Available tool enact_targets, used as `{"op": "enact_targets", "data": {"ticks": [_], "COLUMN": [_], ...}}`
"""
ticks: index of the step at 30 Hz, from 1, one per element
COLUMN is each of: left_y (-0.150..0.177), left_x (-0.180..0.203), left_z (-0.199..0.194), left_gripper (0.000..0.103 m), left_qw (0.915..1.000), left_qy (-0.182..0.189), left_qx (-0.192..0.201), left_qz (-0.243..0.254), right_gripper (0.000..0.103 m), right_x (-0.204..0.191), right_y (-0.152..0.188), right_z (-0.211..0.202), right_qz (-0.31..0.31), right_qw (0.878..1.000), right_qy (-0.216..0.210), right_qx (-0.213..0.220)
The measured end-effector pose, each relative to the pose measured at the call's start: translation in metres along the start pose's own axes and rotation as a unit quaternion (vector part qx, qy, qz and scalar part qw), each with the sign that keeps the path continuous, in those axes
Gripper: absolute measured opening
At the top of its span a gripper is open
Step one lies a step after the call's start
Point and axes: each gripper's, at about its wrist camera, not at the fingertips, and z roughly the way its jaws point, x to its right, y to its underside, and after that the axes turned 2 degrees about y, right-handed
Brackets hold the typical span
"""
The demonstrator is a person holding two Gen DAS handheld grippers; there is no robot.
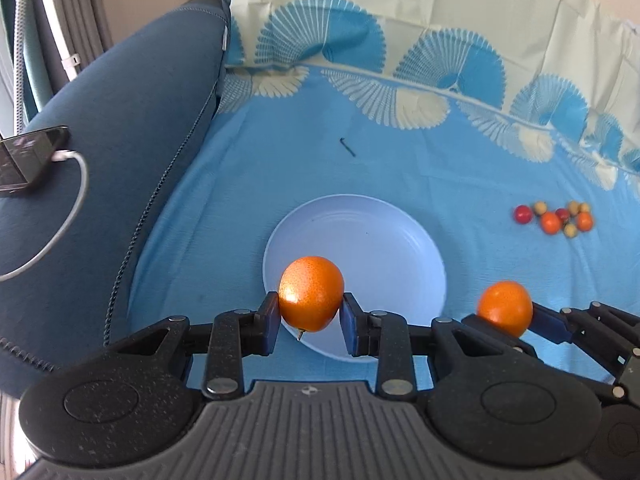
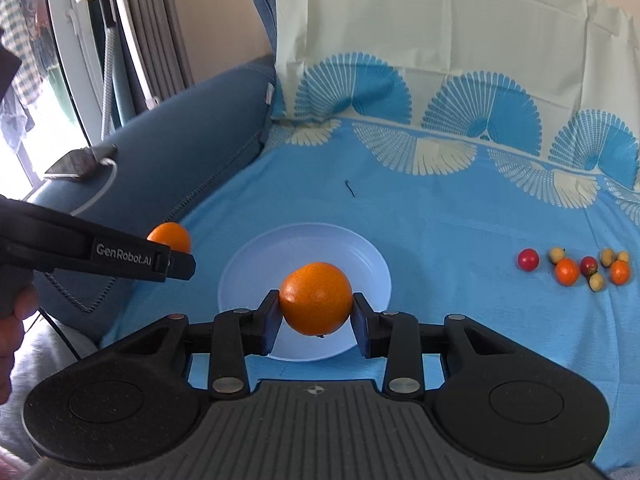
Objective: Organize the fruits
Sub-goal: 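Carry the held oranges in both tools over the pale blue plate, then open both tools to drop the oranges onto the plate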
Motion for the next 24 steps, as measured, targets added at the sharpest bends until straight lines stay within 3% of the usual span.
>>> {"op": "enact_targets", "data": {"ticks": [12,19,20,21,22,23,24], "left_y": [-0.014,-0.015,-0.017,-0.018,-0.02,-0.022,-0.022], "left_x": [0.005,0.004,0.004,0.003,0.004,0.003,0.003], "left_z": [0.082,0.108,0.109,0.107,0.104,0.098,0.09], "left_gripper": [0.035,0.038,0.053,0.081,0.095,0.102,0.103], "left_qw": [0.9983,0.9964,0.9965,0.9967,0.9972,0.998,0.9987], "left_qy": [-0.018,-0.023,-0.019,-0.019,-0.022,-0.026,-0.028], "left_qx": [-0.051,-0.076,-0.075,-0.073,-0.065,-0.05,-0.032], "left_qz": [0.021,0.031,0.032,0.032,0.031,0.03,0.03], "right_gripper": [0.039,0.039,0.039,0.04,0.04,0.047,0.056], "right_x": [0.004,0.003,0.003,0.003,0.003,0.003,0.003], "right_y": [0.005,0.003,0.002,0.001,-0.001,-0.003,-0.006], "right_z": [0.071,0.095,0.097,0.098,0.098,0.097,0.094], "right_qz": [-0.005,-0.016,-0.019,-0.021,-0.022,-0.023,-0.025], "right_qw": [0.998,0.997,0.997,0.997,0.997,0.998,0.998], "right_qy": [-0.006,-0.001,0.0,0.0,-0.002,-0.003,-0.003], "right_qx": [-0.061,-0.078,-0.077,-0.075,-0.072,-0.066,-0.059]}}
